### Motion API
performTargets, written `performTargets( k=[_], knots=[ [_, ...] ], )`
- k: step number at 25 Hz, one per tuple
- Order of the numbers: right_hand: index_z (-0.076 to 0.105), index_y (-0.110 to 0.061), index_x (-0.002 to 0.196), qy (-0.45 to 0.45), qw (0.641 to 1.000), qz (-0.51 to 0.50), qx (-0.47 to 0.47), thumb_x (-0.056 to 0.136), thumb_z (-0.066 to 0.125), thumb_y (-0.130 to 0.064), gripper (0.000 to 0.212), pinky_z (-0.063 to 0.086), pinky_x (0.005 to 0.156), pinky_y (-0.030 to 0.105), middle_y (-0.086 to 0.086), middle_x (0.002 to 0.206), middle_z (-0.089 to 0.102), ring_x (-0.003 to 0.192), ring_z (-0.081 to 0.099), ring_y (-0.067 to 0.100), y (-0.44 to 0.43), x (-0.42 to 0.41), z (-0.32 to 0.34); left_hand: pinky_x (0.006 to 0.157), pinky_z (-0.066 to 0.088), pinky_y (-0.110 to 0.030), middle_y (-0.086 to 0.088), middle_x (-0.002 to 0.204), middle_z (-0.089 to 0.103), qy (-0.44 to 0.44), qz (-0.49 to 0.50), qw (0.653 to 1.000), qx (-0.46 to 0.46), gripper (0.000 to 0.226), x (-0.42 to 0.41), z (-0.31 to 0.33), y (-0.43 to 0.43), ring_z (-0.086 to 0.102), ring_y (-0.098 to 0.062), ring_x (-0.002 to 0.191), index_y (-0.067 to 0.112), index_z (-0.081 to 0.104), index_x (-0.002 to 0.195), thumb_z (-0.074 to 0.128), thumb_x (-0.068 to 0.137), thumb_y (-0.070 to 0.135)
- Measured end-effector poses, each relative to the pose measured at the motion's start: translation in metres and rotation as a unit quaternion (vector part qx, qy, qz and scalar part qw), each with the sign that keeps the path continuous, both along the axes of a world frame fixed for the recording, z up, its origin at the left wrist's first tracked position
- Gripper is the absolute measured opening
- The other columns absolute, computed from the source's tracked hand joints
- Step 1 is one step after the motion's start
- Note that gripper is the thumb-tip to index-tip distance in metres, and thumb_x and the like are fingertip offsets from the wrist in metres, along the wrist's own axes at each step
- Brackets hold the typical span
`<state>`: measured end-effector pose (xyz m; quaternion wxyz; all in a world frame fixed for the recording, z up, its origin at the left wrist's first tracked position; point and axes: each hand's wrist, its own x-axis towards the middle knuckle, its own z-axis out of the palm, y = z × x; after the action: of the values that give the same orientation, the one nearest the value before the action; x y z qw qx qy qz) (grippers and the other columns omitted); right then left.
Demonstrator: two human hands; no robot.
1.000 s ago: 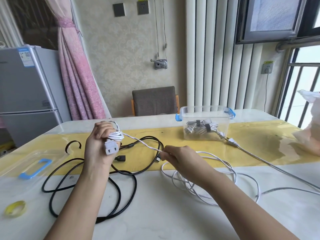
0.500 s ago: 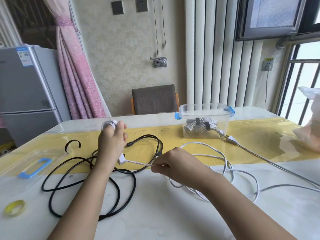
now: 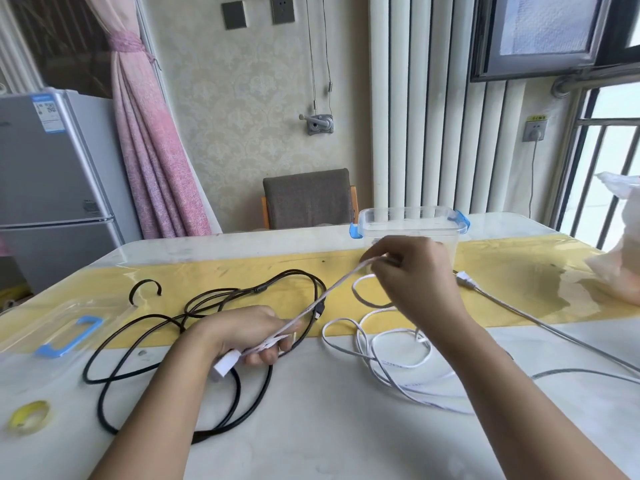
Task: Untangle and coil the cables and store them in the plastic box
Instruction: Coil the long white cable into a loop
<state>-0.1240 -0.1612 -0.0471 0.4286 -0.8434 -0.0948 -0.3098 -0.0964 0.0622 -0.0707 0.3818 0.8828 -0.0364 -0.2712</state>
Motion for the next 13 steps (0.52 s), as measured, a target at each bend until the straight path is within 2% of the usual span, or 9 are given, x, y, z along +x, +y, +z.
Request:
performTargets(
  k=[3,6,9,12,13],
  knots=[
    [0.072,-0.019,0.068,0.031,0.996,-0.067,0.057,0.072,0.060,-0.004,0.020,0.030,0.043,0.013,-0.012,0.042,0.053,0.047,0.048,0.005,-0.016,0.012,-0.003,0.028,0.017,-0.012,0.001,0.042,0.030,0.077,-0.079,0.986,-0.128,0.048,-0.008,0.012,0.004,0.019,-0.004,0.029,0.016,0.045,0.060,0.048,0.089,0.054],
    [0.072,-0.019,0.068,0.065,0.989,-0.106,0.082,0.073,0.061,-0.005,0.019,0.031,0.046,0.021,-0.005,0.046,0.051,0.051,0.045,0.013,-0.028,0.022,-0.011,0.026,0.020,-0.009,0.004,0.037,0.034,0.176,-0.155,0.937,-0.258,0.052,-0.011,0.020,0.014,0.022,-0.001,0.025,0.018,0.049,0.058,0.056,0.078,0.066],
    [0.072,-0.018,0.068,0.097,0.985,-0.075,0.123,0.076,0.065,-0.009,0.014,0.031,0.050,0.025,-0.004,0.050,0.052,0.053,0.042,0.015,-0.034,0.026,-0.013,0.027,0.025,-0.011,0.006,0.042,0.044,0.251,-0.229,0.863,-0.375,0.049,-0.010,0.022,0.024,0.029,0.000,0.027,0.016,0.053,0.068,0.049,0.086,0.062],
    [0.067,-0.022,0.060,0.126,0.984,-0.057,0.108,0.077,0.066,-0.010,0.021,0.029,0.048,0.023,-0.009,0.043,0.048,0.049,0.039,0.010,-0.033,0.030,-0.017,0.032,0.021,-0.016,0.002,0.043,0.033,0.288,-0.305,0.746,-0.516,0.039,-0.008,0.023,0.023,0.022,-0.005,0.031,0.015,0.042,0.077,0.031,0.101,0.044],
    [0.068,-0.021,0.061,0.137,0.986,-0.045,0.082,0.077,0.066,-0.010,0.020,0.028,0.047,0.021,-0.008,0.045,0.047,0.047,0.038,0.009,-0.030,0.030,-0.020,0.033,0.020,-0.017,0.002,0.041,0.028,0.277,-0.320,0.721,-0.549,0.037,-0.010,0.025,0.021,0.021,-0.006,0.031,0.016,0.038,0.077,0.030,0.101,0.042]
  ],
)
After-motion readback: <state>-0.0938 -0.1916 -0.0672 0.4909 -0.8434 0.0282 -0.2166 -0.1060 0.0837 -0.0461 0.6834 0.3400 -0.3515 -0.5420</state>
